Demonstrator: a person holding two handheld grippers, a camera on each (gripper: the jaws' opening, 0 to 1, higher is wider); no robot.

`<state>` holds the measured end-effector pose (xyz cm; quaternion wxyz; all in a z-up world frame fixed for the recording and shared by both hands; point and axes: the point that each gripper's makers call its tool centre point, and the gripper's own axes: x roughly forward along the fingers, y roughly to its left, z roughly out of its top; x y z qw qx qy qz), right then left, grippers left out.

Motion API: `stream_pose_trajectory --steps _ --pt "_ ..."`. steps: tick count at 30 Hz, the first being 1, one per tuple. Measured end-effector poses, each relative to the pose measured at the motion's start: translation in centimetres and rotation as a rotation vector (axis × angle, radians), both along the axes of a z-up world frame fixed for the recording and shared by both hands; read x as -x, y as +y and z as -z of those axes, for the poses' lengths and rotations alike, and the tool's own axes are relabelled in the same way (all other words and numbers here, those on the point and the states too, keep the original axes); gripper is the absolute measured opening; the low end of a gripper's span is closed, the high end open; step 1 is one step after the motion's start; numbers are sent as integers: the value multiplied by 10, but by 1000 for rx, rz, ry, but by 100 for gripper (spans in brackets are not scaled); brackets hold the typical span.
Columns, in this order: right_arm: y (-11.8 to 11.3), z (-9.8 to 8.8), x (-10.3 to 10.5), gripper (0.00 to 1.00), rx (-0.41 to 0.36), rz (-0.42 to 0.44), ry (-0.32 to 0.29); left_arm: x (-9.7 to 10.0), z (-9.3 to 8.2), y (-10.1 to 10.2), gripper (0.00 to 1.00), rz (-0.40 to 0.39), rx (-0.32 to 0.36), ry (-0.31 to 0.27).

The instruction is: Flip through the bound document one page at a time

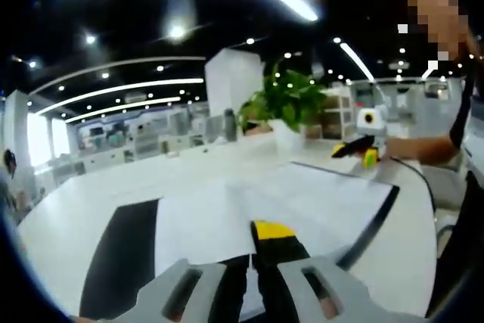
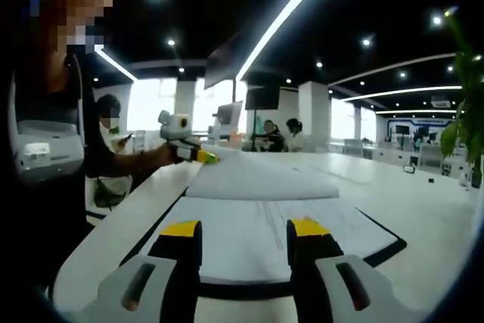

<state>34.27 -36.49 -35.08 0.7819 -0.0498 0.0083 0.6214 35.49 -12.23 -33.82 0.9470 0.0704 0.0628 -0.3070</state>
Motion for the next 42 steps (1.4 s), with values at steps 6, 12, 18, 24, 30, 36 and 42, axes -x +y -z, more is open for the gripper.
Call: stream_pose_trajectory --steps 6,12,18,24,30,36,42 --pt "0 0 0 47 1 0 1 0 2 2 3 -4 1 6" --pt "0 1 0 47 1 0 1 0 5 3 3 -7 5 13" --pt "-1 1 -1 47 2 1 2 0 6 3 3 -9 9 15" --pt "-2 1 -2 47 3 1 2 0 8 4 3 -13 15 17" --pt "-2 1 -2 47 3 1 2 0 10 6 3 -16 8 16" --pt "-1 1 -2 47 3 2 2 0 11 6 3 -19 1 15" --pt "-1 1 -2 47 4 2 2 -1 13 7 3 -21 -1 15"
